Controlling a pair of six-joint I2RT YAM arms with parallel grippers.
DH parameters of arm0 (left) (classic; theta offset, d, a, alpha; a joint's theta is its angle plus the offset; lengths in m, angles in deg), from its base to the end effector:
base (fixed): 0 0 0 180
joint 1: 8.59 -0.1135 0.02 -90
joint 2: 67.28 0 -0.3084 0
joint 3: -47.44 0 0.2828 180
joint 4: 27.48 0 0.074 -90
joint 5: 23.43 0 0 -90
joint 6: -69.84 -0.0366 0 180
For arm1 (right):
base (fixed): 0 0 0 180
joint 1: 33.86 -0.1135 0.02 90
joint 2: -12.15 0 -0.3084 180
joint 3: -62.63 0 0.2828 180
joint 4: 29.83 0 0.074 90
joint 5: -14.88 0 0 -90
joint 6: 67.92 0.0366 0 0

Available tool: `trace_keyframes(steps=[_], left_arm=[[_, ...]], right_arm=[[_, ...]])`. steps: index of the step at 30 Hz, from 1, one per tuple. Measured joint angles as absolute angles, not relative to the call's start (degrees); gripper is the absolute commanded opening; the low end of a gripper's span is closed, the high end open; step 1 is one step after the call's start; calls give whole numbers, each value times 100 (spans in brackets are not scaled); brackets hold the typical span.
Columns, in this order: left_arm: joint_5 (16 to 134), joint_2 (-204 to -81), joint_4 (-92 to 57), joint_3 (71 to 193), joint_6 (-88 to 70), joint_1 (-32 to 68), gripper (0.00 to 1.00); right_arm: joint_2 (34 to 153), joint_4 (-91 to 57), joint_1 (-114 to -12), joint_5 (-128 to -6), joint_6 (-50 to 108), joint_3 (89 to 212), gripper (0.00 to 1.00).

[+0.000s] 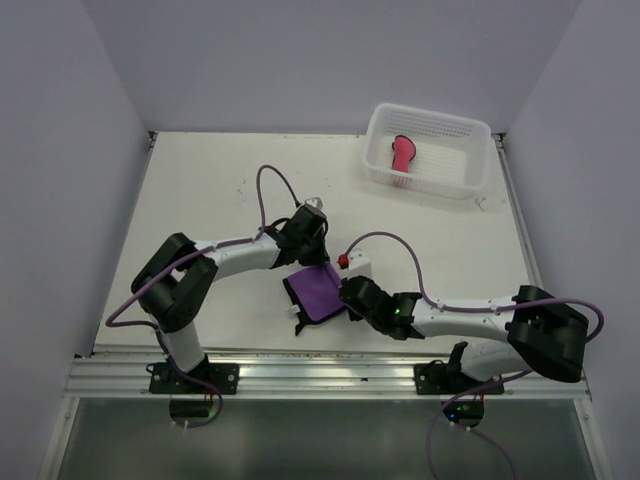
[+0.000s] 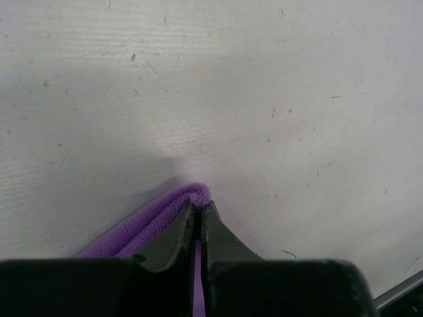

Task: Roll the towels
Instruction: Roll the towel

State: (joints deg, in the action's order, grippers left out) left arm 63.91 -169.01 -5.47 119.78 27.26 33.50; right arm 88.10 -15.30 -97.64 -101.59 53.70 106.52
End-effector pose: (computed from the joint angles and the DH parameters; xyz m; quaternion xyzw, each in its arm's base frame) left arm 0.2965 -0.2656 0.1903 -0.0515 0.9422 -0.2171 0.2501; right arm 0.1287 0.2244 0.1850 -0.1691 0.8925 0.1231 0.3996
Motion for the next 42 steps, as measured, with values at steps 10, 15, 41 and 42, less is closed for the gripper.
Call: trace_keyframes(steps=[10,15,41,42], left_arm=[[6596,-16516,-1174,11381,2726,3308,0],[6627,-16466,-1391,11218,2726,3271,0],[6806,-16232,-2129,10418,2471,3004,0],[6806,-16232,-2158,10396,2451,3000,0]], right_arm=[[9398,-951,-10473,-11084,5401,11146,0],[9883,-522,-10707,-11512,5429,11576,0],[12005,935,-11600,-12765,4835,13438,0],[12082,1010,-11620,-12806,4797,13519,0]])
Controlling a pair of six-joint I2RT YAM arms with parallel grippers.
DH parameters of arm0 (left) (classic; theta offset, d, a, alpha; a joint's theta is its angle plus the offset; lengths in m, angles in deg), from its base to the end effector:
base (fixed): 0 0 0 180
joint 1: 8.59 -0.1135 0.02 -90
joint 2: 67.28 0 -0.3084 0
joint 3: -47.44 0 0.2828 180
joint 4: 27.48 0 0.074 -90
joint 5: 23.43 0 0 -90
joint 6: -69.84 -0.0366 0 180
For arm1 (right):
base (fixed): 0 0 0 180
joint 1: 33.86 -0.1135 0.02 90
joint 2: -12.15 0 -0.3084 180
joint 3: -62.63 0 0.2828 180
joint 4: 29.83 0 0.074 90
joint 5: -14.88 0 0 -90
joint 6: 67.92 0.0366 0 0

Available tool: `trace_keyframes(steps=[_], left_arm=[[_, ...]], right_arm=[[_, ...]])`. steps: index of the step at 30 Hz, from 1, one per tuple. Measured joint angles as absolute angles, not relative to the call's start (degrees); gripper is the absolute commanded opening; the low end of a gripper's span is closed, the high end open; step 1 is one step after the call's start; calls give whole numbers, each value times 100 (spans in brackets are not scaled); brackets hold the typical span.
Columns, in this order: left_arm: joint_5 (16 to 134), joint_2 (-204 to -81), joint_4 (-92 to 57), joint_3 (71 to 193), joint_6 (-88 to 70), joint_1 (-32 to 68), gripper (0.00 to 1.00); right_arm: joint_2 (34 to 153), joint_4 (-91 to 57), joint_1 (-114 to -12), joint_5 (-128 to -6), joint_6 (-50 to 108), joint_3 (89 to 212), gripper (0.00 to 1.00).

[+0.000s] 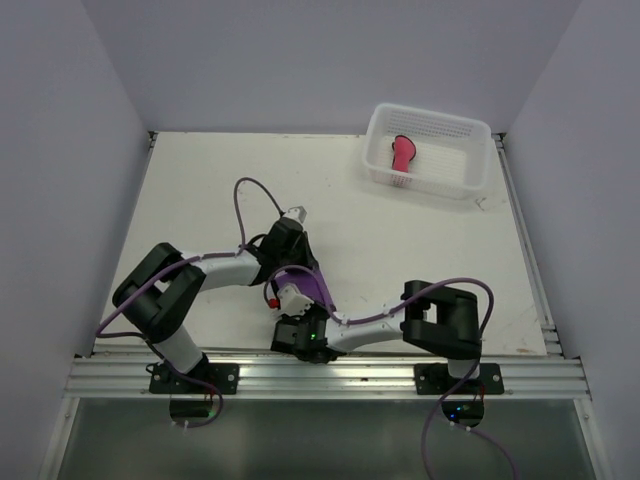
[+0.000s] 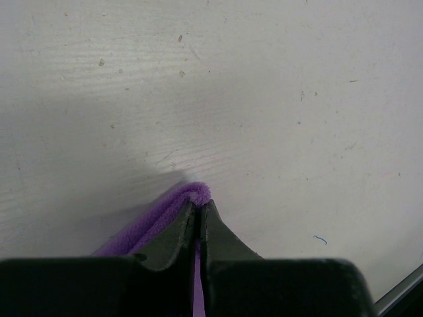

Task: Roll the towels
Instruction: Roll the towel

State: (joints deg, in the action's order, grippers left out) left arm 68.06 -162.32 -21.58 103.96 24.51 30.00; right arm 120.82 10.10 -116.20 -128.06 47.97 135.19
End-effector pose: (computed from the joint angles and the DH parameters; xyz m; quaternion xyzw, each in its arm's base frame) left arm 0.2709 -0.2174 0.1672 -0.0439 0.9208 -0.2663 0.2815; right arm 0.0783 0.3632 0.1458 -0.3725 0.8085 -0.1712 0.4222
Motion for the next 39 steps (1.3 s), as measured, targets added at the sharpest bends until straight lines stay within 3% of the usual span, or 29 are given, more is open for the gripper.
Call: trace_keyframes(steps=[5,11,16,26,33,39], left_arm=[[6835,-16232,-2339,10249,2361,2956,0],[6996,-16167,-2910,9902,2213,2923,0],[7099,-16101,-3281,9648,2101,2912,0],[7128,-15872,-3882,9117,2066,2919,0],[7082,-15865,-4169,8962,2068,2919,0],[7044,-15771,-4413,8752,2068,2917,0]], right_arm=[[12466,1340,-11745,-12997,4590,13884,0],[12615,1508,-11797,-13058,4367,14028,17],[12530,1528,-11826,-12929,4341,14007,23],[11472,1449,-11778,-11858,4959,13694,50],[10237,1167,-11616,-11213,5280,13060,52],[8995,594,-10678,-10365,5742,12341,39]])
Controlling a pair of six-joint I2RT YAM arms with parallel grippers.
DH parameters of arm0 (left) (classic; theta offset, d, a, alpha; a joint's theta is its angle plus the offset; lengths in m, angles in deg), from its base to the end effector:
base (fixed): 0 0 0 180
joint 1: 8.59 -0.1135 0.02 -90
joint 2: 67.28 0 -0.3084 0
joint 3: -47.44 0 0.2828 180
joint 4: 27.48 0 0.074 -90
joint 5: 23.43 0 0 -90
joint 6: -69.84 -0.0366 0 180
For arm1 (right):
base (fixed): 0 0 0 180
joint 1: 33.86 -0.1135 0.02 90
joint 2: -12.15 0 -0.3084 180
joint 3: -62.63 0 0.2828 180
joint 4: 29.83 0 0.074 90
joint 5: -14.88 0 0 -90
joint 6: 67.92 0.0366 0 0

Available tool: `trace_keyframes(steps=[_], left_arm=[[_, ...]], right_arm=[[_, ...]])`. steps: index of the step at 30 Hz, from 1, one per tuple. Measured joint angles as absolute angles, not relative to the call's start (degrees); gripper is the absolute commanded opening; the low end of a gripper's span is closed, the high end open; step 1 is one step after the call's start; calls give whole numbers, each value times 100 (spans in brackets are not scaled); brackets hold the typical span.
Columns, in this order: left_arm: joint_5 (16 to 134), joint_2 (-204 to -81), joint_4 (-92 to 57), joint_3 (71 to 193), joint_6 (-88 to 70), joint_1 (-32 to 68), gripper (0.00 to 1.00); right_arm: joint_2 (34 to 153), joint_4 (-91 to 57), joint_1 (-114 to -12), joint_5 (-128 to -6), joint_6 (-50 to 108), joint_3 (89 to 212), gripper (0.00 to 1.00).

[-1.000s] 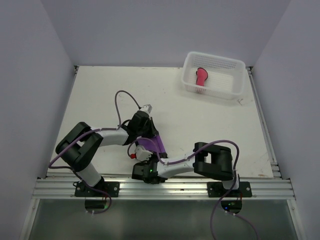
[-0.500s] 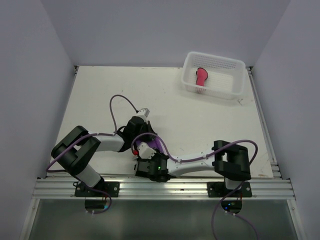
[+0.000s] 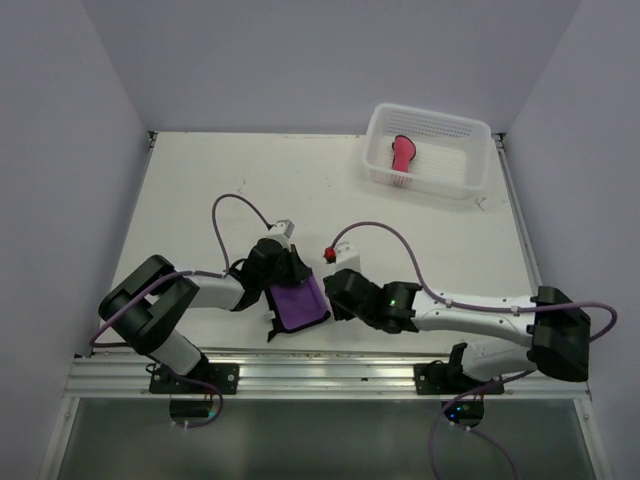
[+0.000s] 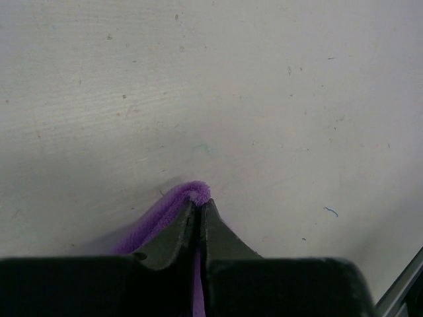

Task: Roll the towels
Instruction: Roll the towel

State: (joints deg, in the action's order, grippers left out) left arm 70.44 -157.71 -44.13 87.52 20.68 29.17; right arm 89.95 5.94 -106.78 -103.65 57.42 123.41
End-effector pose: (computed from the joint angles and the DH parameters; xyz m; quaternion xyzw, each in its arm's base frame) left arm 0.2315 -0.1824 0.1428 -0.0078 0.8813 -0.3217 0.3460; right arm 0.1017 0.2715 0.2476 -0.2214 0.8949 0.1137 0.3704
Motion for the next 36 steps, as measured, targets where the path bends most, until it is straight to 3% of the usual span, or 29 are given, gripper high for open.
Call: trace_keyframes(steps=[4,9,18,36], left_arm=[[6990,-15675,-4523,8603,2071,2917,0],[6933,-15622,-4691,8464,2075,2915,0],[6911,-15616,-4912,8335,2121,2915,0],[6561,-15513,-5281,8000,2385,2936,0]], right_arm=[[8394,41,-9539,-9497,6209,11784,35],[8558,-752,-8733,-8315,6856,11250,33],[9520,-2096,-8521,-6964,7855,10748,36],[10040,-3104,-8521,-6356,8480,10658,37]])
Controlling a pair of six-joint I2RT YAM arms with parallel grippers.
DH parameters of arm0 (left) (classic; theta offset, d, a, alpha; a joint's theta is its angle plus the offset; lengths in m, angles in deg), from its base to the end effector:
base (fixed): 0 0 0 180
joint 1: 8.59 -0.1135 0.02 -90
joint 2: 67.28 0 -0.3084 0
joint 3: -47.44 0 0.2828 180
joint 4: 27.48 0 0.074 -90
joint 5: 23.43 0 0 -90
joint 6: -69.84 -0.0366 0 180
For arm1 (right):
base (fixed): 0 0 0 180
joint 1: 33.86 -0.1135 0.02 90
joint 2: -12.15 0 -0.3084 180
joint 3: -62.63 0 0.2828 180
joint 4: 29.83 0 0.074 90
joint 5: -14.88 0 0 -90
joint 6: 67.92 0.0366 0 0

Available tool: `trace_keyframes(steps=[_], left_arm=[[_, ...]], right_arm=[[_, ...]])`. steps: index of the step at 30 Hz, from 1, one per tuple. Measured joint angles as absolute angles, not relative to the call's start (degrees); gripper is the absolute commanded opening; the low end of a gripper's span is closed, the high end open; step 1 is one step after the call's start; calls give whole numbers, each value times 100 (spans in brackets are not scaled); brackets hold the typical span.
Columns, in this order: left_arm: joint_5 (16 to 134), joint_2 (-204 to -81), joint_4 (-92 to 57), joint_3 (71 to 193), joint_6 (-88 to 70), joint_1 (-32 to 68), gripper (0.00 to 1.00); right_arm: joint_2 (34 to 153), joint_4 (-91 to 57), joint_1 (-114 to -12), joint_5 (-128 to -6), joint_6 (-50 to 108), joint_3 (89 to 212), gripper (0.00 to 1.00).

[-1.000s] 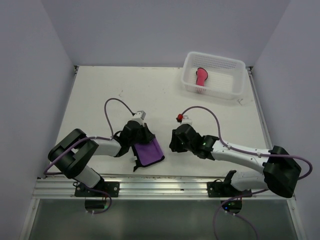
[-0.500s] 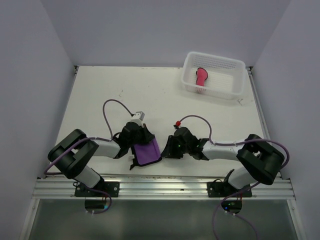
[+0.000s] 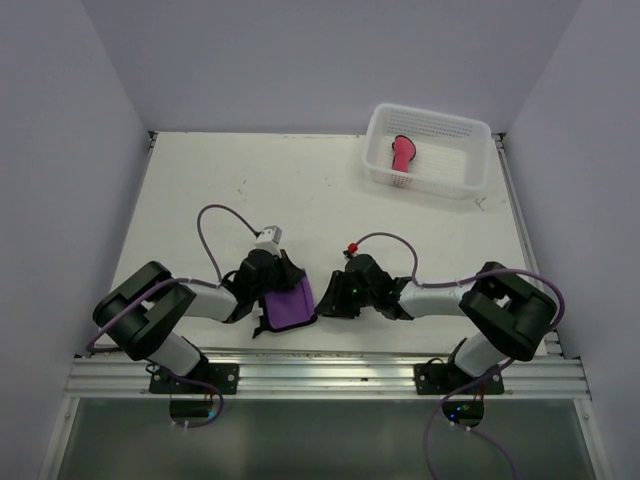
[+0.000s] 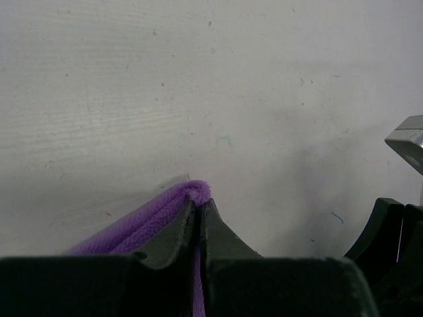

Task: Roll the towels
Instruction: Roll the towel

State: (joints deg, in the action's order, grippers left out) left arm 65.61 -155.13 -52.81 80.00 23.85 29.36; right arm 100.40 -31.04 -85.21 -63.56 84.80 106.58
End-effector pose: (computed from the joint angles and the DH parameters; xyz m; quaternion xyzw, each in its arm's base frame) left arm 0.2096 -0.1627 0.1340 -0.0500 0.8644 -0.3226 0.3824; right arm 0.1774 0.2336 0.1492 0.0505 0.9122 0.3825 0.1380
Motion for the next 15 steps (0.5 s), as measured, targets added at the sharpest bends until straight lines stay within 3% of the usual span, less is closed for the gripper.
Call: trace_keyframes(steps=[15], left_arm=[[6306,-15467,-5399,7889,2431,3022,0]], right_arm=[[10224,-3309,-8516,-6192,8708,10846,38]])
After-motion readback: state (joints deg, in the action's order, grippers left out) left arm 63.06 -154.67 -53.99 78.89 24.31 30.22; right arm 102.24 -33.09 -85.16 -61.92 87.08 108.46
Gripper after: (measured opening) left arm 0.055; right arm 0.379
